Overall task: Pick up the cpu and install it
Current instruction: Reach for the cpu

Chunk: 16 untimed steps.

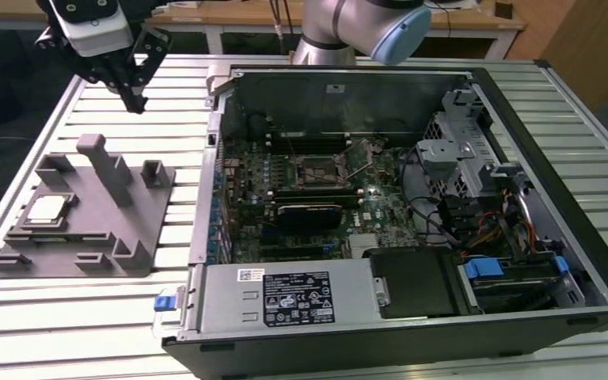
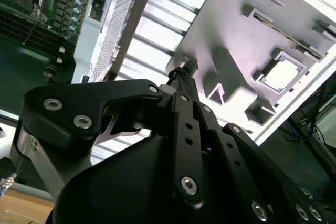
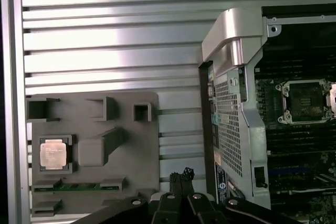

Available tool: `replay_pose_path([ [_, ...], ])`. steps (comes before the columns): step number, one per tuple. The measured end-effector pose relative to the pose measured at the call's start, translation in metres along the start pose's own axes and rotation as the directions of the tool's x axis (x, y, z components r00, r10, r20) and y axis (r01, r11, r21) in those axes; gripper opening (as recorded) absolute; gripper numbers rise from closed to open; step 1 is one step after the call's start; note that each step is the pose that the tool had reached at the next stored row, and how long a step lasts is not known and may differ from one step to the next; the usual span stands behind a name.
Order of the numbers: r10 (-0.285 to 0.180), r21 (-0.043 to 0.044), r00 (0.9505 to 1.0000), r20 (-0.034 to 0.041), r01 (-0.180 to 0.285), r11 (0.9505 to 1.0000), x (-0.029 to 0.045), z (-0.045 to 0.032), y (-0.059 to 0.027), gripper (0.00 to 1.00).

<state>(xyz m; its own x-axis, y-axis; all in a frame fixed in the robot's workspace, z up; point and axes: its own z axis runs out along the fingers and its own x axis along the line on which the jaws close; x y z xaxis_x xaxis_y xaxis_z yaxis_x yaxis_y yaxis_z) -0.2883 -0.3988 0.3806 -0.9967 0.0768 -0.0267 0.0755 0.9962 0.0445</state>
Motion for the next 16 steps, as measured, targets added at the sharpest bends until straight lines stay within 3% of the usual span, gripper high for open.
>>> replay_pose_path([
  [16, 0.000, 0.0000, 1.0000, 0.0000, 0.000, 1.0000, 0.0338, 0.0110, -0.0031, 0.11],
])
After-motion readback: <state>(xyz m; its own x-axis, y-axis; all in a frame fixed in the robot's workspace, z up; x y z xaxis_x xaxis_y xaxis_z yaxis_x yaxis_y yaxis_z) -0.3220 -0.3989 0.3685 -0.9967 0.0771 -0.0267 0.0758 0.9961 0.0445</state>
